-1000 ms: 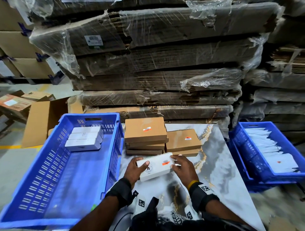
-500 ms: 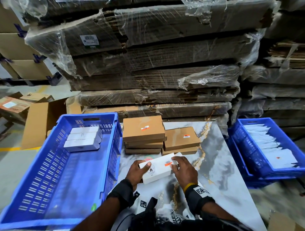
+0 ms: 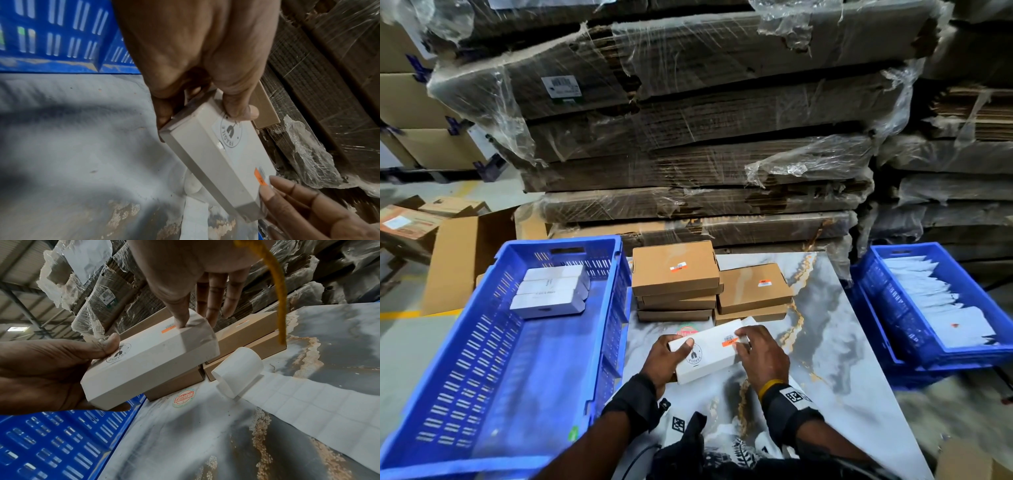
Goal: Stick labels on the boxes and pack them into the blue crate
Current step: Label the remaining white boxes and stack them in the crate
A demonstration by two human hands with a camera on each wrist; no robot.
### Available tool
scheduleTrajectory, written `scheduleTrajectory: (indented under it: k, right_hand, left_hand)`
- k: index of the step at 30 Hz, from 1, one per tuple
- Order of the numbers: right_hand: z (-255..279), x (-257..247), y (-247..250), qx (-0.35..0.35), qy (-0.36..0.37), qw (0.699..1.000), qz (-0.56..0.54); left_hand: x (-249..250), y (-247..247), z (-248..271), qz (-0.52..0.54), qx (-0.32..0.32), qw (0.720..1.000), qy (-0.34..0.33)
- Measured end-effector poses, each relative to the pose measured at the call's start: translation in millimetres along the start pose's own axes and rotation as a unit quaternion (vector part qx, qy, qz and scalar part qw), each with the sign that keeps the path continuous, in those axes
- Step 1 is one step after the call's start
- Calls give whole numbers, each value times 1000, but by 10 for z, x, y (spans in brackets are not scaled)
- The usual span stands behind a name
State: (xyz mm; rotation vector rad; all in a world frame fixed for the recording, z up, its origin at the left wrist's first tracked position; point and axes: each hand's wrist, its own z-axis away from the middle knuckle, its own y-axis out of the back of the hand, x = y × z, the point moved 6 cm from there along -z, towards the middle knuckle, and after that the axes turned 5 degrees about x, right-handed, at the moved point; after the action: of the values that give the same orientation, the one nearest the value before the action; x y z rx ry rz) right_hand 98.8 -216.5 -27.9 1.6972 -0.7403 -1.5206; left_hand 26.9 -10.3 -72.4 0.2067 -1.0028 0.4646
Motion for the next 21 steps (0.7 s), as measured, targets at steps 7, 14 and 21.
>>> scheduleTrajectory:
  k: [7,14,21]
  right_hand:
    - [-23,-42,-6,3,8,1000,8]
    - [-62,-95,-39,4,24,1000,-4]
    - [-139,-52,-82,-3,-24,996,-86]
  left_hand:
    - [-33,-9,-1,5,6,1000,0]
    - [-46,-15,-9,3,4,1000,5]
    - [-51,0,-43,3,6,1000,1]
